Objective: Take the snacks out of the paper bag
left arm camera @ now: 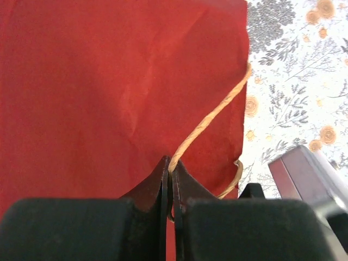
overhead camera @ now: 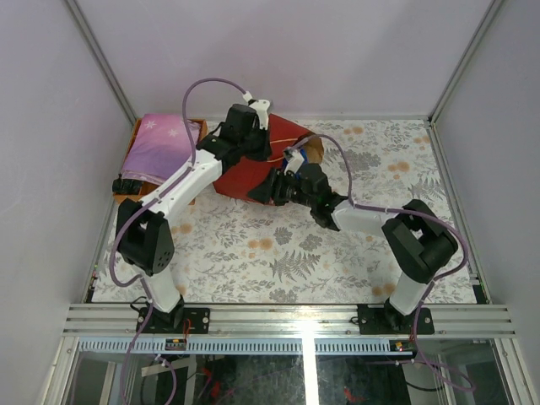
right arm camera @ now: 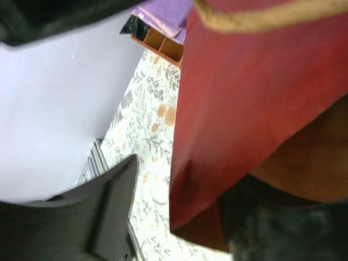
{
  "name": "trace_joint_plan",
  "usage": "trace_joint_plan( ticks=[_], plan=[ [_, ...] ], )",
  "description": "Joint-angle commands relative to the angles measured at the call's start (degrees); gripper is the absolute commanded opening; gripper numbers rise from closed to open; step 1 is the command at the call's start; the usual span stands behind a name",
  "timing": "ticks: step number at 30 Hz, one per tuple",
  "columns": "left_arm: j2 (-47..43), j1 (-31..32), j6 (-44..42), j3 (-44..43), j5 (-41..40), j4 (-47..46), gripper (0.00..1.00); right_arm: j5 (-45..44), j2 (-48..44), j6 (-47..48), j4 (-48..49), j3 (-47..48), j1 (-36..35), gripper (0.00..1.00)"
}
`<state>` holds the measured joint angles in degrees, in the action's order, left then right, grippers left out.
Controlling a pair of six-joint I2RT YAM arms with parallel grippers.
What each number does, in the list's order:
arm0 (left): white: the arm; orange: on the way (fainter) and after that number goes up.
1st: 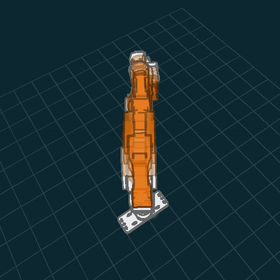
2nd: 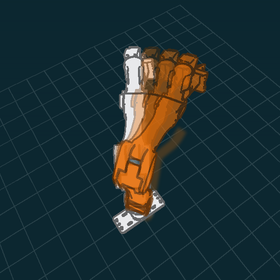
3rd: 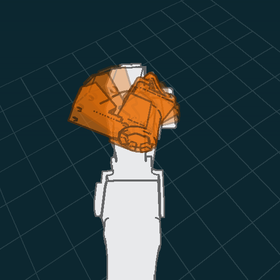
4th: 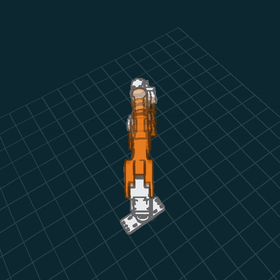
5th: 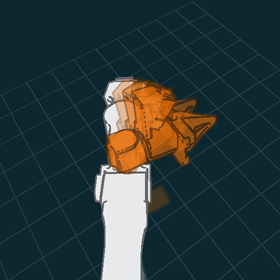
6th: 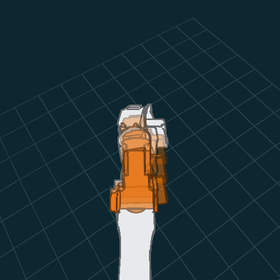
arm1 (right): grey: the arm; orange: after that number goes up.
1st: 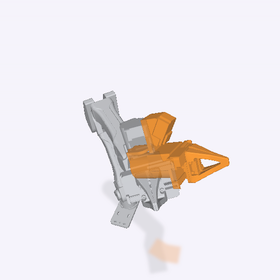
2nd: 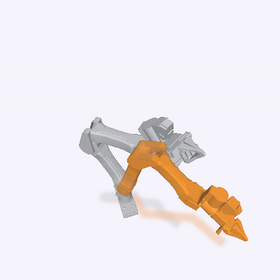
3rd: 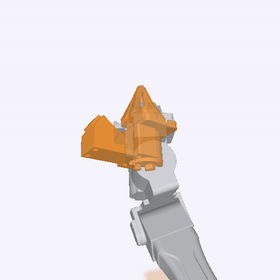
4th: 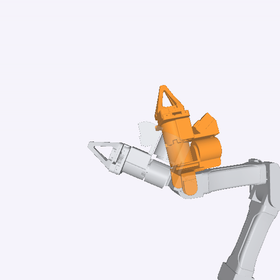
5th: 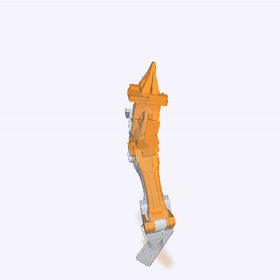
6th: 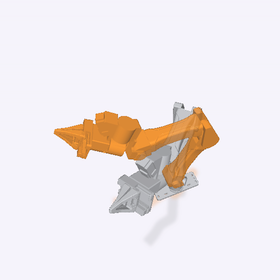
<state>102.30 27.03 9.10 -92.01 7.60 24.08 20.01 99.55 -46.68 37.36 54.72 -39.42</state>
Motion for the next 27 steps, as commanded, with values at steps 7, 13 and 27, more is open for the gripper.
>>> trace_joint_plan(
  ticks=[7,13,27],
  plan=[
    [-6.34,0.31,-1.46,3.91,-6.93,-0.22,0.0,-33.04,-29.29,7.72,3.11,-22.44,-0.93,0.99],
    [-6.34,0.26,-0.69,4.71,-6.73,-0.65,0.0,-16.28,-31.67,-3.42,-5.12,-24.69,15.2,0.99],
    [-7.91,0.26,1.44,8.13,-3.51,-1.43,0.0,11.37,-0.05,-1.08,9.99,-6.97,25.39,0.67]
  ],
)
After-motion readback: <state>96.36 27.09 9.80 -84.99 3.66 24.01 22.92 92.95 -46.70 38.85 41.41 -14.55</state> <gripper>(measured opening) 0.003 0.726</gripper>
